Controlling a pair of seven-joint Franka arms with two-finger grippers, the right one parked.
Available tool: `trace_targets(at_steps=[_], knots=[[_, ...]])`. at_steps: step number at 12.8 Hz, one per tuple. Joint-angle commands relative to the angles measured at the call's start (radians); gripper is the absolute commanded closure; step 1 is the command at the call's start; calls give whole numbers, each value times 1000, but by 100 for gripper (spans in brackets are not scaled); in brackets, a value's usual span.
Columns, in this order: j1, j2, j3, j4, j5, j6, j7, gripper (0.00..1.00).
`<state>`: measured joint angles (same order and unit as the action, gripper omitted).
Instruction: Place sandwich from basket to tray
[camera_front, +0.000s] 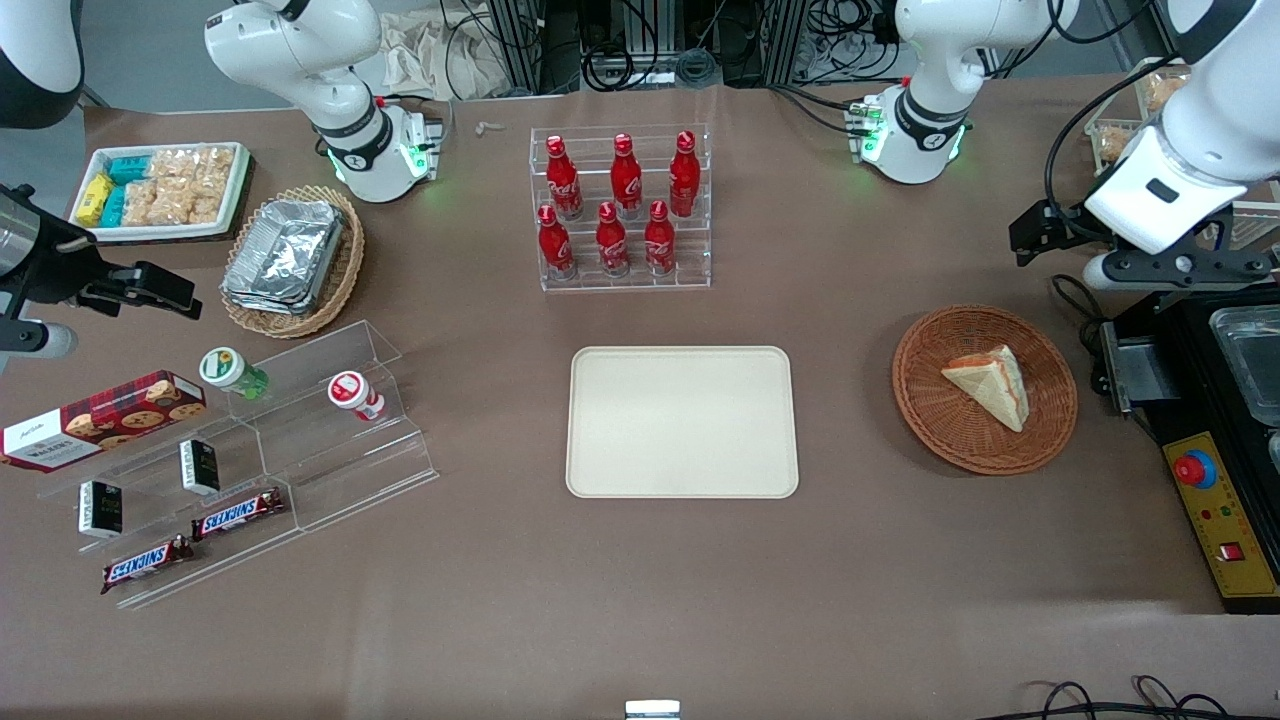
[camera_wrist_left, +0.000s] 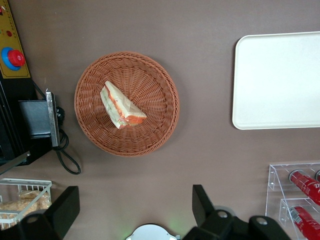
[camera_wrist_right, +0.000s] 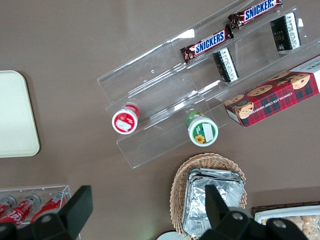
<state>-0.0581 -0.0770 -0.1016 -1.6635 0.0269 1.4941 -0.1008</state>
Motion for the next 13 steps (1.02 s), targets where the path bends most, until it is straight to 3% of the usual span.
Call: trace_targets(at_steps=[1, 8, 13], knots=[[1, -30, 3, -27, -25, -3, 15, 0], [1, -24, 3, -22, -16, -12, -7, 0], [1, -30, 5, -51, -19, -12, -227, 0]])
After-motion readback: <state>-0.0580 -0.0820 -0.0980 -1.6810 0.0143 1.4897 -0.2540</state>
